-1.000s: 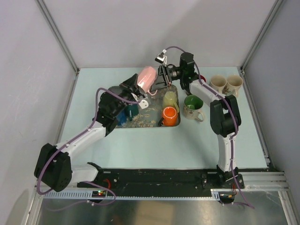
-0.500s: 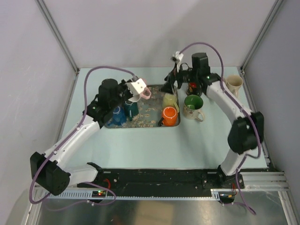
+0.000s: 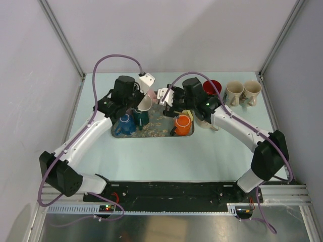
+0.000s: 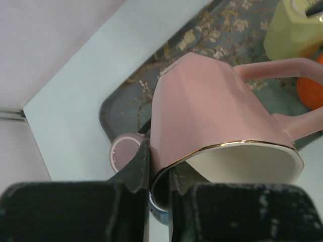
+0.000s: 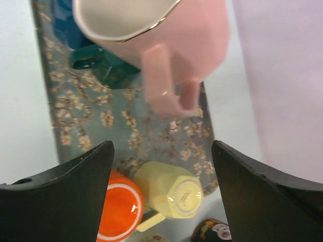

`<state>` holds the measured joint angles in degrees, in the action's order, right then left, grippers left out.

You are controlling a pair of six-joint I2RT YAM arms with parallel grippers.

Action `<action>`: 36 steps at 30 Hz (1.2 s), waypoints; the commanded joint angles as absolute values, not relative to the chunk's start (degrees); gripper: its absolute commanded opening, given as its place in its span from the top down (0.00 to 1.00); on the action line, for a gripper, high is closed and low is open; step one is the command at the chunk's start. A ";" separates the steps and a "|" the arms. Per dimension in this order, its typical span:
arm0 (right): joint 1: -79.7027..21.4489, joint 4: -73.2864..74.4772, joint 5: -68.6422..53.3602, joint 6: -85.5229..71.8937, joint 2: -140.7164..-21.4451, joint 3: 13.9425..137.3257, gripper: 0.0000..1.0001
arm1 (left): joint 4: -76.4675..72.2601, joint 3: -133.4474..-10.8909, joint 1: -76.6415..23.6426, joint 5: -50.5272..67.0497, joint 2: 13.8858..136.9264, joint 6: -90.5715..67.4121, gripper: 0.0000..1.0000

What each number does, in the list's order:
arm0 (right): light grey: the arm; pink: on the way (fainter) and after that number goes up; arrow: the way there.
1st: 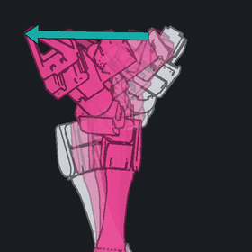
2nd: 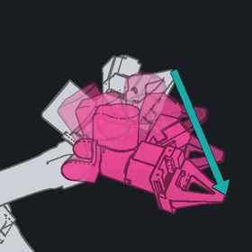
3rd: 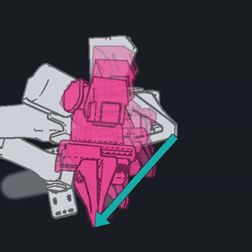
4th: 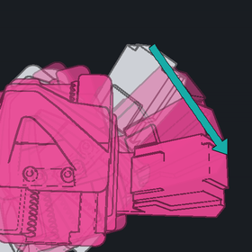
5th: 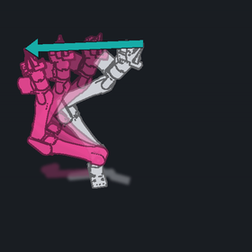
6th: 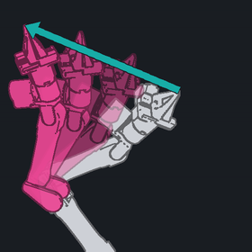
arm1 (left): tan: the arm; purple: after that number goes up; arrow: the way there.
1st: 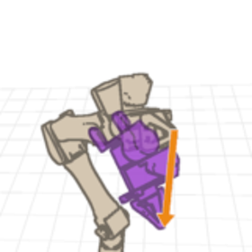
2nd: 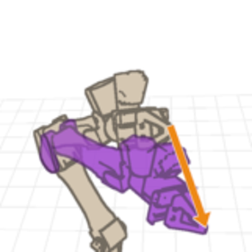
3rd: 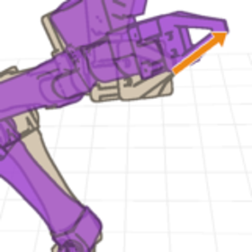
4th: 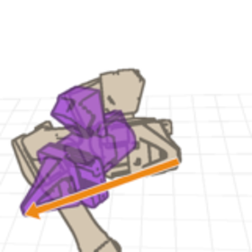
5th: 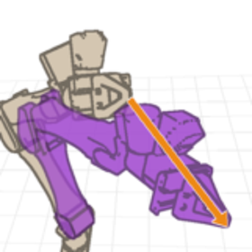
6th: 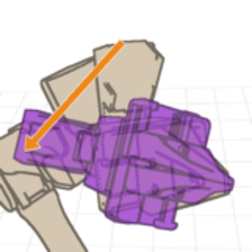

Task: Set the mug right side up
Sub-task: Turn over the cup on the tray, then place the cup at the center of the board.

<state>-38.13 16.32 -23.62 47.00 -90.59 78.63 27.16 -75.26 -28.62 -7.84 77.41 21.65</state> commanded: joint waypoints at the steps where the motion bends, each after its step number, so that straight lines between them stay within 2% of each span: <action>1: -40.31 8.82 -12.57 51.36 -92.42 80.40 0.18 | 26.41 -80.08 -28.48 -7.70 76.78 17.41 1.00; 4: -40.65 7.92 -13.08 52.61 -92.61 80.81 0.20 | 27.64 -80.66 -28.53 -7.02 77.45 16.51 1.00; 6: -40.37 9.74 -17.90 54.94 -92.52 80.96 0.21 | 28.07 -81.29 -28.49 -6.39 77.94 15.33 1.00; 14: -40.15 14.82 -27.45 60.12 -95.00 84.67 0.39 | 29.70 -85.22 -28.51 -1.39 81.00 10.20 1.00; 16: -40.36 15.53 -27.47 60.67 -95.40 85.17 0.47 | 29.99 -85.75 -28.53 -0.68 81.33 9.65 1.00; 18: -40.41 16.25 -27.19 60.65 -95.59 85.65 0.59 | 30.17 -85.91 -28.49 0.25 81.55 9.44 1.00; 19: -40.38 16.52 -26.91 60.56 -95.61 85.76 0.69 | 30.29 -85.98 -28.48 0.74 81.51 9.34 1.00; 20: -40.36 16.87 -26.55 60.29 -95.57 85.86 0.82 | 30.39 -86.01 -28.44 1.38 81.54 9.28 0.96; 21: -40.31 17.01 -25.80 59.94 -95.51 85.86 0.91 | 30.49 -85.98 -28.46 1.88 81.46 9.21 0.90; 22: -40.19 16.76 -25.16 59.06 -95.35 85.73 0.96 | 30.49 -85.97 -28.47 2.30 81.42 9.13 0.74; 24: -39.34 16.56 -24.15 56.91 -94.72 85.55 0.99 | 30.52 -86.03 -28.47 2.20 81.18 8.70 0.46; 26: -37.81 16.77 -24.50 54.02 -93.42 85.13 1.00 | 30.48 -86.11 -28.37 1.32 80.72 8.15 0.28; 29: -34.07 16.94 -26.34 48.17 -89.85 84.02 1.00 | 30.38 -86.12 -27.30 1.26 79.55 7.11 0.16; 36: -21.02 18.10 -33.30 31.30 -82.10 81.79 1.00 | 29.41 -84.85 -25.01 3.71 78.79 2.08 0.09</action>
<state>-27.53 23.14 -27.59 43.07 -90.85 81.19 31.88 -83.74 -25.96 1.28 80.84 5.91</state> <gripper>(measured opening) 0.221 0.910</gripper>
